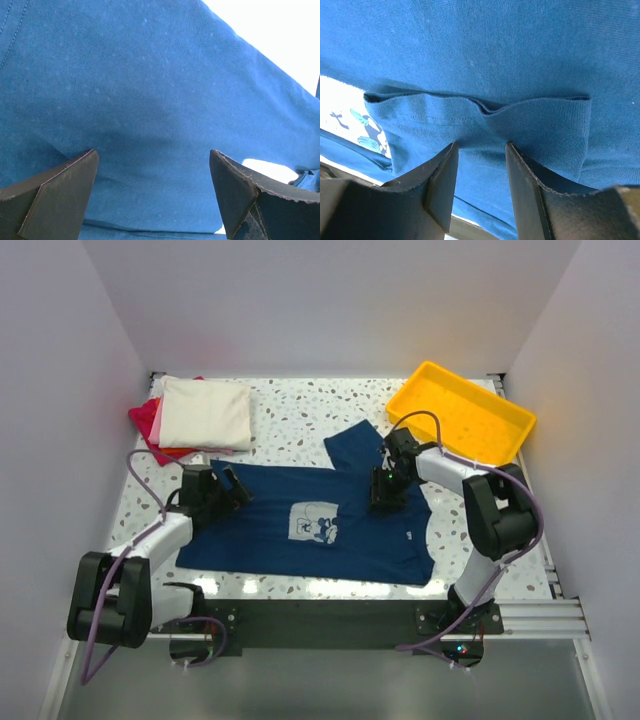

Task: Fold and stack the t-shirts
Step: Fold the tshirt

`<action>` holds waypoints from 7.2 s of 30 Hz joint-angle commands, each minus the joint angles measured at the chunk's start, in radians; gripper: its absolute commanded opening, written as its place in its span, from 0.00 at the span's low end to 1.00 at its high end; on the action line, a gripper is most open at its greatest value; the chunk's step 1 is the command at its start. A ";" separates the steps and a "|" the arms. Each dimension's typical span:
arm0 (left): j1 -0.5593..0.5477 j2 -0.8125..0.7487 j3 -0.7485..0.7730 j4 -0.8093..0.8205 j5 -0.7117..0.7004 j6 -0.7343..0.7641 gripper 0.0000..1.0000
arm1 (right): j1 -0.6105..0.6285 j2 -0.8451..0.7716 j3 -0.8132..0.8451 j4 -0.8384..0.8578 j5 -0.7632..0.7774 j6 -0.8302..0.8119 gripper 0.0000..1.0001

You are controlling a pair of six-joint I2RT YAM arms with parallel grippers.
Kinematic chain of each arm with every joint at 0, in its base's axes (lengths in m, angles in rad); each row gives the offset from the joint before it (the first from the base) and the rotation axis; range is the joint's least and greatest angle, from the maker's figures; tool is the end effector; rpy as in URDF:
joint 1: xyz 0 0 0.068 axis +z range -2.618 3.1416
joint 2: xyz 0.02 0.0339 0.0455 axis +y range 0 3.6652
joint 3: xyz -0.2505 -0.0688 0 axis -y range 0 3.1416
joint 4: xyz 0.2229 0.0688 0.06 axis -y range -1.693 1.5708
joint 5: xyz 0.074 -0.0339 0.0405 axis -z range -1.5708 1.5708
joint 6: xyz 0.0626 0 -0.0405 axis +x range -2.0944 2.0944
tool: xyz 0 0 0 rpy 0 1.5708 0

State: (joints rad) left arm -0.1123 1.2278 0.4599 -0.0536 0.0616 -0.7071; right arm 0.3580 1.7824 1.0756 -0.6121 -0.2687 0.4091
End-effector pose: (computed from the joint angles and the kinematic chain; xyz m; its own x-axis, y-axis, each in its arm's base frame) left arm 0.2289 -0.0297 0.1378 -0.6529 -0.5789 -0.4885 -0.3559 0.8038 -0.4767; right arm 0.2888 0.1258 0.1292 -0.9912 0.0386 -0.1264 -0.0060 0.9422 0.3350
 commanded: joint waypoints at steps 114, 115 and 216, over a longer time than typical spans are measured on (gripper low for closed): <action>0.152 0.536 0.560 -0.086 -0.310 0.167 0.40 | -0.051 0.410 0.570 0.183 0.283 -0.194 0.00; 0.152 0.539 0.560 -0.088 -0.310 0.167 0.39 | -0.053 0.410 0.570 0.184 0.280 -0.194 0.00; 0.163 0.082 0.266 -0.321 -0.434 0.120 0.03 | -0.093 -0.618 -0.106 -0.354 0.066 -0.043 0.00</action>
State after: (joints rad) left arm 0.0391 1.3399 0.7349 -0.3466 -0.3271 -0.5392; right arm 0.2615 1.1938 0.9886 -0.9146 -0.1947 0.3561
